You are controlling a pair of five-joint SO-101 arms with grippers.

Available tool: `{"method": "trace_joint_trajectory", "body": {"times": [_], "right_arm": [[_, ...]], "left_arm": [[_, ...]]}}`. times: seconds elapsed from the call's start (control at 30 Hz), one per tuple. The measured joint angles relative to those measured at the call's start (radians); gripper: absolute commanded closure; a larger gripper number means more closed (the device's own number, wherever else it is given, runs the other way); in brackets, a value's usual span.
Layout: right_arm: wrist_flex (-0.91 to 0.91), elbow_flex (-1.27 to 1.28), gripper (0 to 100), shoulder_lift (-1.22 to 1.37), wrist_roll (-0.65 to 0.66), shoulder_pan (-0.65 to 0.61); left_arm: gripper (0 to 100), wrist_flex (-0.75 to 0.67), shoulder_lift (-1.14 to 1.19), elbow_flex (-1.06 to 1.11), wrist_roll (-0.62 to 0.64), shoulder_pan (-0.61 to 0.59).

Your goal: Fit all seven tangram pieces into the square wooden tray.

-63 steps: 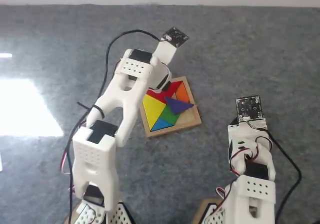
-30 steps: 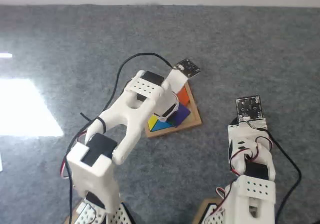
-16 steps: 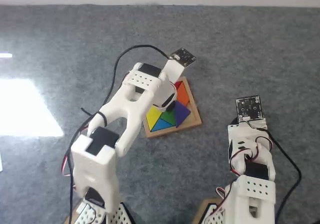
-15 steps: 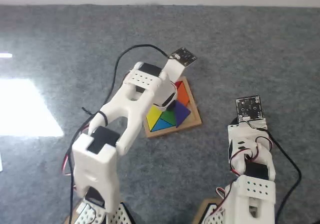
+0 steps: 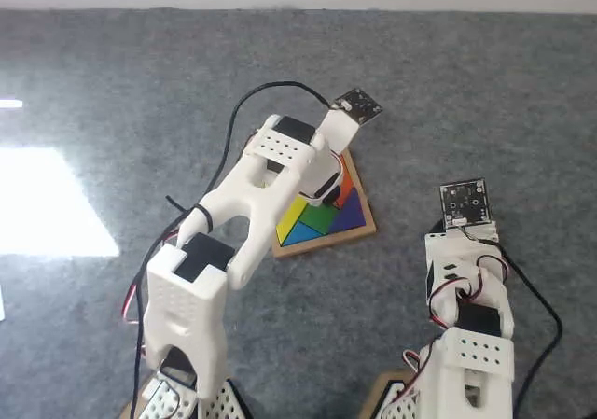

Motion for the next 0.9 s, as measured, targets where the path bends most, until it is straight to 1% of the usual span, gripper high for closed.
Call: {"method": "trace_joint_trajectory", "body": {"times": [0.13,0.23,0.3,0.9], "right_arm": [[0.0,0.0,99.2,0.0,0.0,0.0],[0.0,0.0,99.2,0.0,0.0,0.0],[0.0,0.0,99.2,0.0,0.0,0.0],[0.0,0.0,99.2,0.0,0.0,0.0]], "left_arm": [[83,0.006,0.0,0.0,0.0,0.023],[83,0.038,0.0,0.0,0.002,0.066],[83,0.044,0.0,0.0,0.031,0.078],[83,0.055,-0.029,-0.003,0.04,0.094]]}}
